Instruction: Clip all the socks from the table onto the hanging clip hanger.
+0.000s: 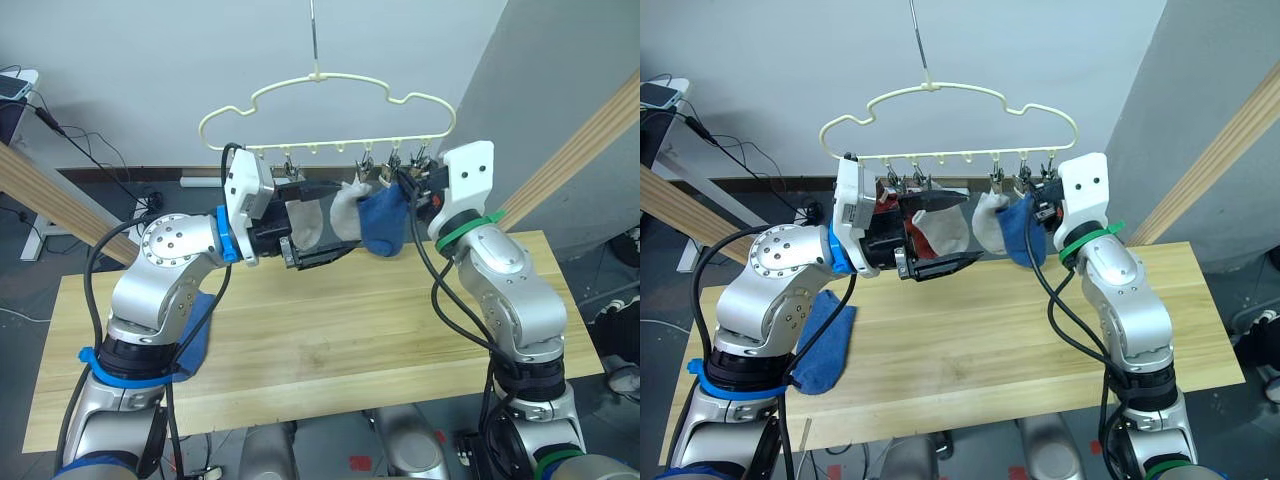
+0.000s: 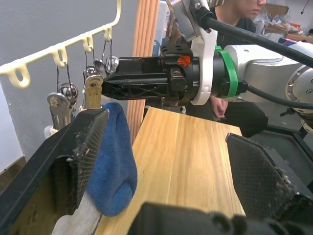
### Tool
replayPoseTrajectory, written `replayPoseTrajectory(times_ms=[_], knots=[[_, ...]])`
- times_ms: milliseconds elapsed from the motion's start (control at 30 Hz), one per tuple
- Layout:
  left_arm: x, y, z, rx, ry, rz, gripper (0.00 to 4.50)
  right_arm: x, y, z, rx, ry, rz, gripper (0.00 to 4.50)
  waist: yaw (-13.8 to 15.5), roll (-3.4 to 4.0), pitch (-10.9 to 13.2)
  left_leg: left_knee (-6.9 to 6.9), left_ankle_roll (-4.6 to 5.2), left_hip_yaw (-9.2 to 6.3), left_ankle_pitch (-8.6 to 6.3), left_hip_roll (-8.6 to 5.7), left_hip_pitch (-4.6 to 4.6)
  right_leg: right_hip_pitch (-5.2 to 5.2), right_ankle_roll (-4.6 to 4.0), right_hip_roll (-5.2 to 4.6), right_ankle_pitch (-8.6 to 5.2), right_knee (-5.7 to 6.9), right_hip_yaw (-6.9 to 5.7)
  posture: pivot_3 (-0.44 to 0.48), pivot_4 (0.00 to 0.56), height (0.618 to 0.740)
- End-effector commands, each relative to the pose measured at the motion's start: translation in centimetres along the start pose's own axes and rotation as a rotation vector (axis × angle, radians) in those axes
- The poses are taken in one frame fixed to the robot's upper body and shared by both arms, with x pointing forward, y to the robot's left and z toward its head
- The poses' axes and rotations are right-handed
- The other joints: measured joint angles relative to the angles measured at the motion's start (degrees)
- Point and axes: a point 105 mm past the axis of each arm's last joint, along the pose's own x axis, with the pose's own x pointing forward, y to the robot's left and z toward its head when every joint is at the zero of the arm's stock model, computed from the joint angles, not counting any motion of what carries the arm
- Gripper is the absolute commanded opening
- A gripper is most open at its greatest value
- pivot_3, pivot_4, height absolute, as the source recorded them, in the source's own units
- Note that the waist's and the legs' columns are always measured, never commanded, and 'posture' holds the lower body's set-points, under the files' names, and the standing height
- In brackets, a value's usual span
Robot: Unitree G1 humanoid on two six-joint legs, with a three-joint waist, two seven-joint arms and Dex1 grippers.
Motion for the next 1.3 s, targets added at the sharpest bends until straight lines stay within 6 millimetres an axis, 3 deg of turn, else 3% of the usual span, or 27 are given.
replayPoseTrajectory(times_ms=[33,1300], knots=[[0.4,-0.3,1.0,0.048,-0.030,-0.022,4.36,-0.1,0.0,1.7,-0.012,-0.074,-0.016,1.99,0.0,0.00,0.0,0.00,0.00,0.00,0.00,0.00,0.00,0.00,0.00,0.00,0.00,0.00,0.00,-0.288,0.324,0.732],[0.6,-0.4,0.8,0.056,-0.028,-0.023,4.36,1.7,2.3,1.9,-0.021,-0.112,0.079,1.99,0.0,0.00,0.0,0.03,0.00,-0.02,0.00,0.00,0.00,0.01,-0.02,0.00,0.01,0.07,-0.02,-0.277,0.318,0.732]])
